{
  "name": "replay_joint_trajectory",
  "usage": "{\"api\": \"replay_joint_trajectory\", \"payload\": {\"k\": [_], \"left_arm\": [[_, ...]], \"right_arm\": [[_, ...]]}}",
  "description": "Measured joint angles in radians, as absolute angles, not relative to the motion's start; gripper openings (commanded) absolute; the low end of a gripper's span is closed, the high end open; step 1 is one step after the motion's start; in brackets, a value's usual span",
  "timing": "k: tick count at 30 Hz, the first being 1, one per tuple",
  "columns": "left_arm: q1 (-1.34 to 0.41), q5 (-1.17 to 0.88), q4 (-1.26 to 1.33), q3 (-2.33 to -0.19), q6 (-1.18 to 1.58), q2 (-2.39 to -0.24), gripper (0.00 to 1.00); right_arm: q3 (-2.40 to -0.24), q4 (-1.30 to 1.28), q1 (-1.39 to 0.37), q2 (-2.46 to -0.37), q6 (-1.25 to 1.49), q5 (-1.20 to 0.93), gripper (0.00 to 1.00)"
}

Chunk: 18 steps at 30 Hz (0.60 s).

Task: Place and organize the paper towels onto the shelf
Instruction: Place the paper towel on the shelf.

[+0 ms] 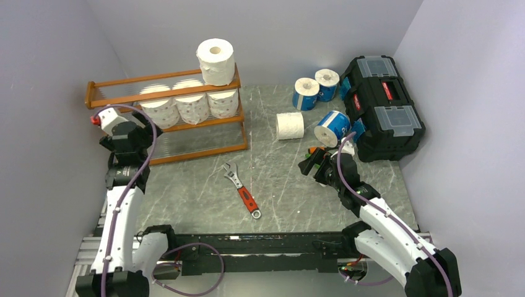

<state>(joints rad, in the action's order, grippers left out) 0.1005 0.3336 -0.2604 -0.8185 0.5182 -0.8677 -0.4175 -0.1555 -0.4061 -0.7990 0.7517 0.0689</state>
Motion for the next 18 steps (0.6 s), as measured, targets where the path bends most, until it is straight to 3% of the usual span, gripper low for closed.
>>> {"api": "replay_joint_trajectory", "payload": {"k": [10,18], "left_arm": [[0.100,0.389,-0.733,-1.118,0.711,-0.858,0.99],[0.100,0.157,-0.788,-1.021,0.639,-0.740,0.97]], "right_arm": [[-0.418,-0.157,-0.406,-0.812,0.751,0.067,0.99],[-0.418,-0.179,-0.406,-0.805,0.734,0.090,0.99]]}}
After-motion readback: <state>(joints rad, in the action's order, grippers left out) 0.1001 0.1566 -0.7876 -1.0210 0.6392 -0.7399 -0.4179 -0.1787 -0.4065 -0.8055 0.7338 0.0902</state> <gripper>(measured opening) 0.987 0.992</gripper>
